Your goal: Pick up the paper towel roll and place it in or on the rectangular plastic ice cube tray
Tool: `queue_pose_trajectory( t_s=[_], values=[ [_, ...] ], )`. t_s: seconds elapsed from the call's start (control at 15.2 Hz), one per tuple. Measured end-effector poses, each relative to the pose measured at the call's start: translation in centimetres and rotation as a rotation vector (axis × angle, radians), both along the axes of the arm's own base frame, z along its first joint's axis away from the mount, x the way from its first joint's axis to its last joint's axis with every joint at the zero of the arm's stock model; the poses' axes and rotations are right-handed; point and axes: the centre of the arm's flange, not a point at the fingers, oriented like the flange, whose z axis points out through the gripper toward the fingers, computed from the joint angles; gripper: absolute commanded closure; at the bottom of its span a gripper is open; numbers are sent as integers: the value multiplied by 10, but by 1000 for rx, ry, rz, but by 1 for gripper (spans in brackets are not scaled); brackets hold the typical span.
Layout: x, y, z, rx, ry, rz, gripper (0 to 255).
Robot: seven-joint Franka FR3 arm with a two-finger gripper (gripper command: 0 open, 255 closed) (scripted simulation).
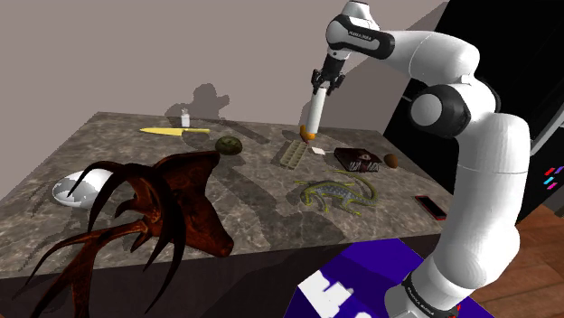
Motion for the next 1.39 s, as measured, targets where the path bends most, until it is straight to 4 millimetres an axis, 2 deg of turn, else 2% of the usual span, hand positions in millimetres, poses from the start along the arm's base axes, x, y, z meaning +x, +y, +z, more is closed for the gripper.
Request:
queue_pose_trajectory(
  t_s=[0.07,0.2,0.33,1.39],
  values=[
    [14,9,7,0,-2,-1,255],
    [21,19,9,0,0,0,255],
    [23,21,3,0,1,0,255],
    [22,22,-81,1,1,0,255]
  ],
)
